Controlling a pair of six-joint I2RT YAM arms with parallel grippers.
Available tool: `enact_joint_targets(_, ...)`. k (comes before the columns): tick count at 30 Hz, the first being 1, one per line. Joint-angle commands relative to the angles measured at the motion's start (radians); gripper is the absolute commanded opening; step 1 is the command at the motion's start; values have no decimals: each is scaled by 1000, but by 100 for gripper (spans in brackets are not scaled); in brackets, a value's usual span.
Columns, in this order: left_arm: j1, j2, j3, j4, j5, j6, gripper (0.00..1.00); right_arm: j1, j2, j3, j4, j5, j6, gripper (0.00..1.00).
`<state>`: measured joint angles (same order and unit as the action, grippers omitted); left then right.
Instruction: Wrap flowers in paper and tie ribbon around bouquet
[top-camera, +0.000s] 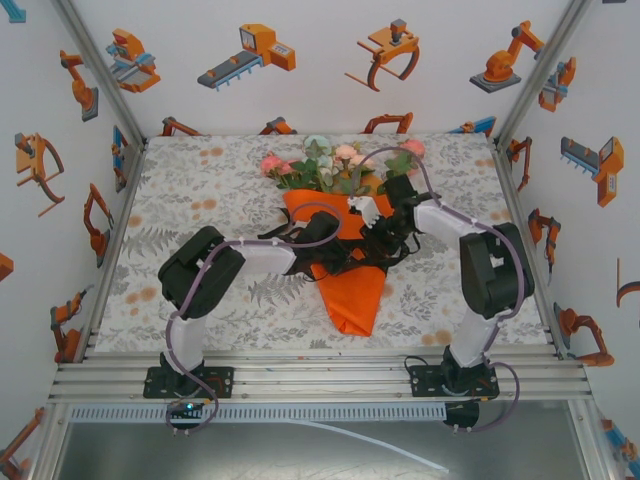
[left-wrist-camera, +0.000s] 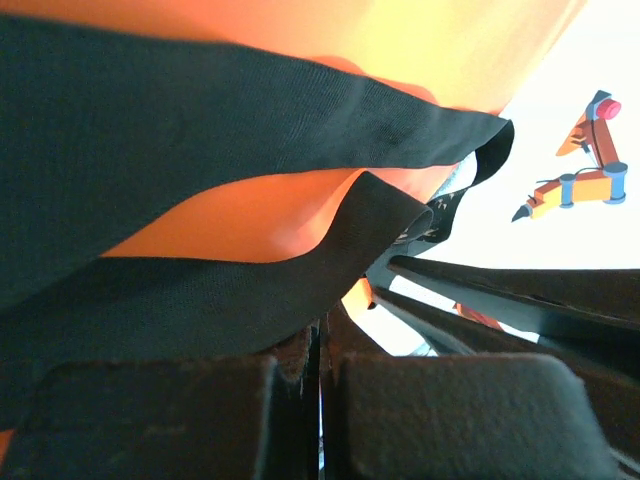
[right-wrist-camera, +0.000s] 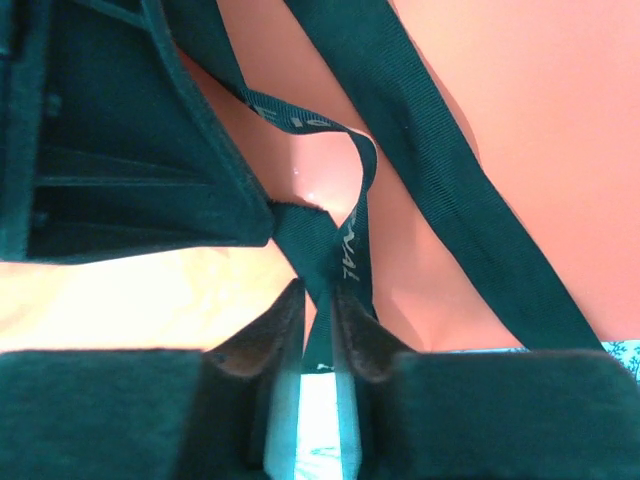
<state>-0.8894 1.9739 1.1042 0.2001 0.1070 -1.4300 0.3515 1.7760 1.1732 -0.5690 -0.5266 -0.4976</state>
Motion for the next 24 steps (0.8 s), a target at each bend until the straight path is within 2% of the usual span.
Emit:
enact_joint_targets(1,4,-85,-15,-21,-54,60,0,-5,-153,-32,49,-38,96,29)
enact_joint_targets(7,4,-167,-21,-64,-64,124,0,-6,-384,-213,244,-45,247,46)
enact_joint_targets(10,4,-202,-24,-72,-48,137,0,-6,-437,-303,340,-67,238,53)
enact_joint_targets(15,6,-273,-1,-131,-61,180,0,-5,-423,-306,383,-155,208,54)
enact_joint_targets(18,10,-299,13,-148,-69,194,0,-6,-390,-295,453,-229,245,54)
enact_joint_targets(24,23,-308,22,-134,-46,185,0,-3,-345,-329,633,-287,326,52)
